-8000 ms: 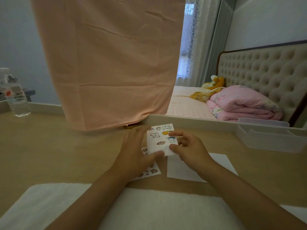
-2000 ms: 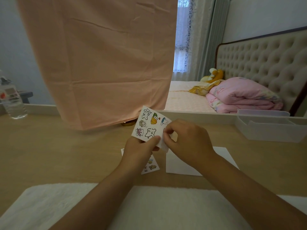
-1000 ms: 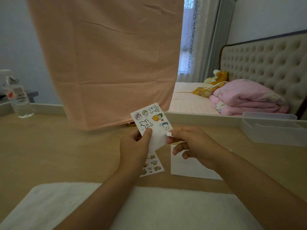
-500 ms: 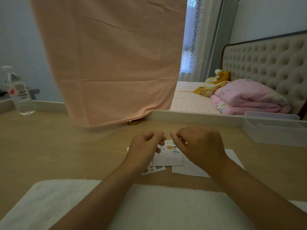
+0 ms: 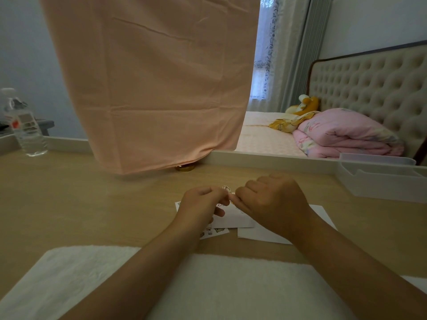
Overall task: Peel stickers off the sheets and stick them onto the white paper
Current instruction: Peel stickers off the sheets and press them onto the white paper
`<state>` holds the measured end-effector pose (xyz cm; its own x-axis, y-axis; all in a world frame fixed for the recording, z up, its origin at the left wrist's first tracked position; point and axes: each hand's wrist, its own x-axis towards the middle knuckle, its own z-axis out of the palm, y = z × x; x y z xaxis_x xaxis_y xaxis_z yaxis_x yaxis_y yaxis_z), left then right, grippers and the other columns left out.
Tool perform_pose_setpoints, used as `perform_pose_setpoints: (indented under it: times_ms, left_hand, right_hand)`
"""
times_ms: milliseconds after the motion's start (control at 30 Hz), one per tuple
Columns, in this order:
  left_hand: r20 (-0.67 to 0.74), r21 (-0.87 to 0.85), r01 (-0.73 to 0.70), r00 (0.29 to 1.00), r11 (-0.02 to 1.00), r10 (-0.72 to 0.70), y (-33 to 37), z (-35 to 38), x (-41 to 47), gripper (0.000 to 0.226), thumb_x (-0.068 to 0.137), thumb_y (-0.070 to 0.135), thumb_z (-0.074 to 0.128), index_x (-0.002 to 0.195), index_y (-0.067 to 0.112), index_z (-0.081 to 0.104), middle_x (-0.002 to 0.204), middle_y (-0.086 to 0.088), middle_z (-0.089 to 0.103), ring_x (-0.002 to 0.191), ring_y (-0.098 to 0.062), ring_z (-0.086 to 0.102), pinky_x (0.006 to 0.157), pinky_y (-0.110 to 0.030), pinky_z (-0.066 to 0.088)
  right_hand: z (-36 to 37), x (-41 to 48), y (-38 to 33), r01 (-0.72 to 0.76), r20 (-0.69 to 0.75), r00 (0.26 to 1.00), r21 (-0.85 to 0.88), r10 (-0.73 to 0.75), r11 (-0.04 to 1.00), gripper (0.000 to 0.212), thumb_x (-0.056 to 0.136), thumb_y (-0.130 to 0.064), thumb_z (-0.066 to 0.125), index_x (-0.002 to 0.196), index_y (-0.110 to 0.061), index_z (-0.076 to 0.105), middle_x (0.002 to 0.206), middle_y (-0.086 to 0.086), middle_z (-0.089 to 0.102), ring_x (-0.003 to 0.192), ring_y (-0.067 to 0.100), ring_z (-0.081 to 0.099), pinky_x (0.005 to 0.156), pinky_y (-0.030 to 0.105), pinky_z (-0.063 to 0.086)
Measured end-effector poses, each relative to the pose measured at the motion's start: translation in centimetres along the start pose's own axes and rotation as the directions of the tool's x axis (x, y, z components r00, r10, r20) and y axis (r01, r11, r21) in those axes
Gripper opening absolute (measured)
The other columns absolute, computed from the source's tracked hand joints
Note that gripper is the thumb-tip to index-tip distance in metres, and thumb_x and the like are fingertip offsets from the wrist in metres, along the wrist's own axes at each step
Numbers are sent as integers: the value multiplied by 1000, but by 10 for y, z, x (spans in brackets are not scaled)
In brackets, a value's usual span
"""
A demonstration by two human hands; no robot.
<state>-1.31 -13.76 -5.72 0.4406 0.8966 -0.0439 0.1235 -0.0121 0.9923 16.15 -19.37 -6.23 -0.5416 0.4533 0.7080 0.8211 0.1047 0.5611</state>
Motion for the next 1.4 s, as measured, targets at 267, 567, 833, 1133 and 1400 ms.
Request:
perform_pose_setpoints:
  times_ms: [267, 567, 833, 1133, 1400]
  left_hand:
    - [11, 218, -219, 975, 951, 222, -6, -8, 6, 29, 93, 17, 47, 74, 8, 66, 78, -2, 67, 67, -10, 56, 64, -28, 39]
    - [140, 325, -333, 943, 885, 303, -13, -9, 9, 36, 82, 29, 36, 68, 22, 69, 77, 8, 68, 67, 1, 54, 66, -28, 39]
    - [89, 298, -99, 993, 949, 76, -4, -6, 16, 39, 96, 16, 50, 64, 25, 72, 64, 12, 69, 57, 3, 56, 60, -27, 39]
    - [59, 98, 86, 994, 991, -92, 12, 13, 18, 22, 97, 18, 52, 94, 17, 74, 91, 3, 73, 67, -13, 59, 57, -25, 39]
    - [222, 182, -171, 967, 968, 128, 33, 77, 45, 19, 98, 25, 56, 103, 20, 74, 95, 7, 76, 80, -10, 64, 64, -23, 43]
  right_hand:
    - [-10, 6, -5, -568, 331, 823, 469, 461, 676, 21, 95, -37, 64, 115, -32, 70, 85, -21, 66, 63, -3, 55, 61, 20, 43]
    - [-12, 10, -2, -627, 574, 758, 508, 311, 591, 20, 93, -33, 69, 111, -39, 75, 95, -25, 66, 79, -10, 54, 71, 17, 41]
    - [-17, 10, -2, -621, 553, 760, 465, 341, 631, 11, 91, -30, 71, 95, -36, 78, 89, -23, 67, 79, -13, 55, 65, 14, 38]
    - [-31, -1, 30, -896, 734, 330, 441, 594, -48, 10, 90, -23, 73, 86, -29, 80, 74, -8, 74, 53, 11, 59, 52, 24, 49]
    - [-31, -45, 74, -787, 901, 29, 288, 434, -546, 19, 95, -22, 63, 98, -10, 78, 93, 3, 74, 59, 15, 53, 49, 25, 32]
